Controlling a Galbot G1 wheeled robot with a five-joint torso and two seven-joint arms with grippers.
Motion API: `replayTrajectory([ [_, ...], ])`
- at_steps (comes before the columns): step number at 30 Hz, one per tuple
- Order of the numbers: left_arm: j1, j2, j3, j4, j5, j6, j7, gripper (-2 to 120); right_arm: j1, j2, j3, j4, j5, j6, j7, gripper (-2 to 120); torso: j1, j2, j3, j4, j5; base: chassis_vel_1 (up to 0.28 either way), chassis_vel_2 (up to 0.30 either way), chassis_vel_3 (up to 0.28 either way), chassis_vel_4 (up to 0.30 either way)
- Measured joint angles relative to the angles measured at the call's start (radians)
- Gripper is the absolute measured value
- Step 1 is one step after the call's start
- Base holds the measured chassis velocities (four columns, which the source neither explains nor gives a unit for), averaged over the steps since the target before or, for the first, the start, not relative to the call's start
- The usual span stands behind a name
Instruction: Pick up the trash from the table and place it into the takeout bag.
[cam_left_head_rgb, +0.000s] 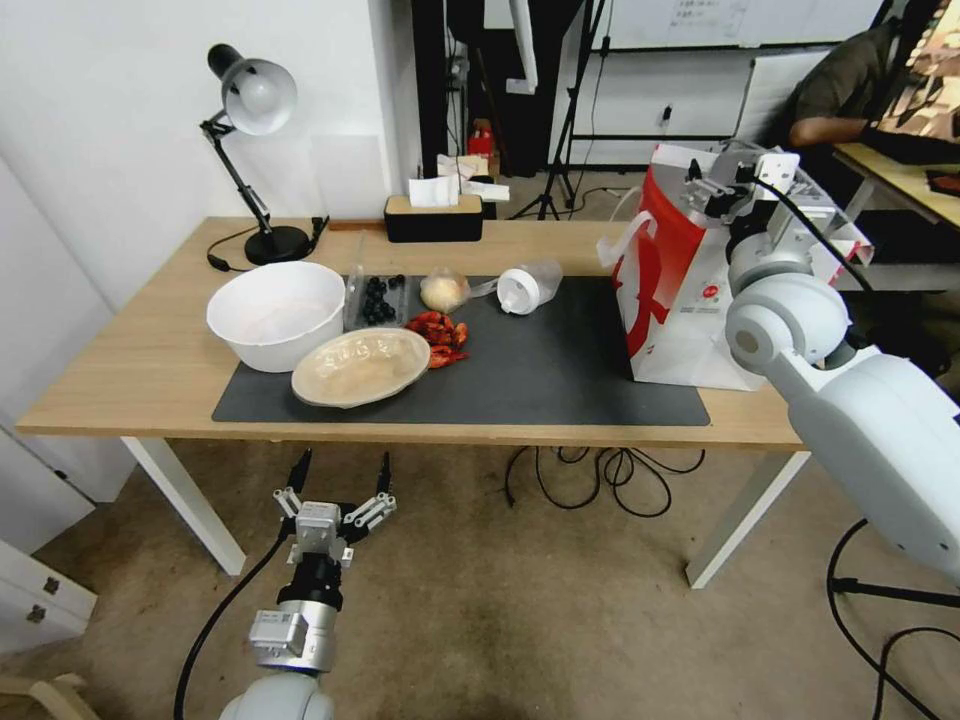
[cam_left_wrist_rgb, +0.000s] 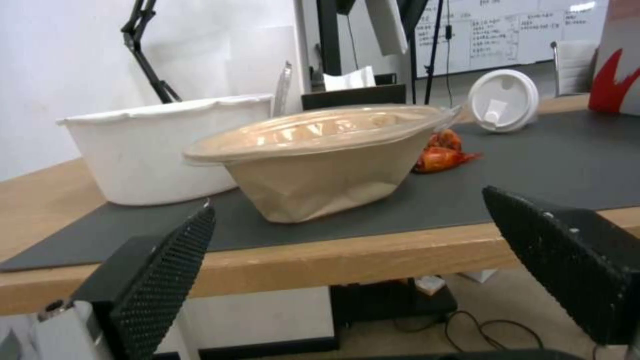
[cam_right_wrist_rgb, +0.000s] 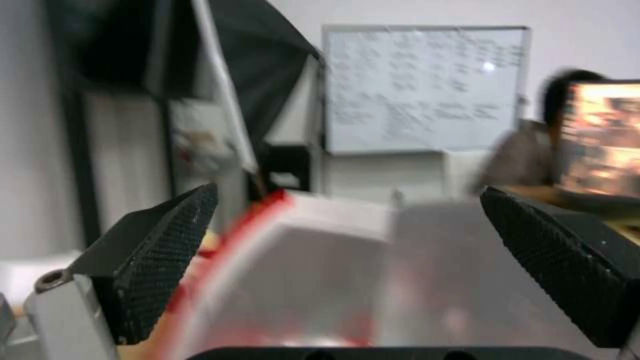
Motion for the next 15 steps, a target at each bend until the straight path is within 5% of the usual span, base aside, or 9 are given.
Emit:
replayTrajectory([
  [6, 0.001, 0.002, -0.008, -0.003, -0.006, 0.0, -0.003, 100, -0.136, -0.015, 0.045, 0.195, 0.062, 0.209, -0.19, 100, 0.0, 0.0, 0.0, 0.0, -0.0005, 0.0, 0.0, 0.0, 0.0],
  [10, 0.0, 0.002, -0.018, -0.004, -0.02, 0.0, -0.003, 100, -0.243, -0.019, 0.046, 0.294, 0.058, 0.242, -0.255, 100, 0.0, 0.0, 0.0, 0.0003, -0.0004, 0.0, 0.0, 0.0, 0.0],
  [15, 0.002, 0.008, -0.037, -0.005, -0.034, -0.002, -0.003, 100, -0.555, 0.023, 0.081, 0.36, -0.153, 0.326, -0.36, 100, 0.0, 0.0, 0.0, -0.0003, 0.0, 0.0, 0.0, 0.0, 0.0],
])
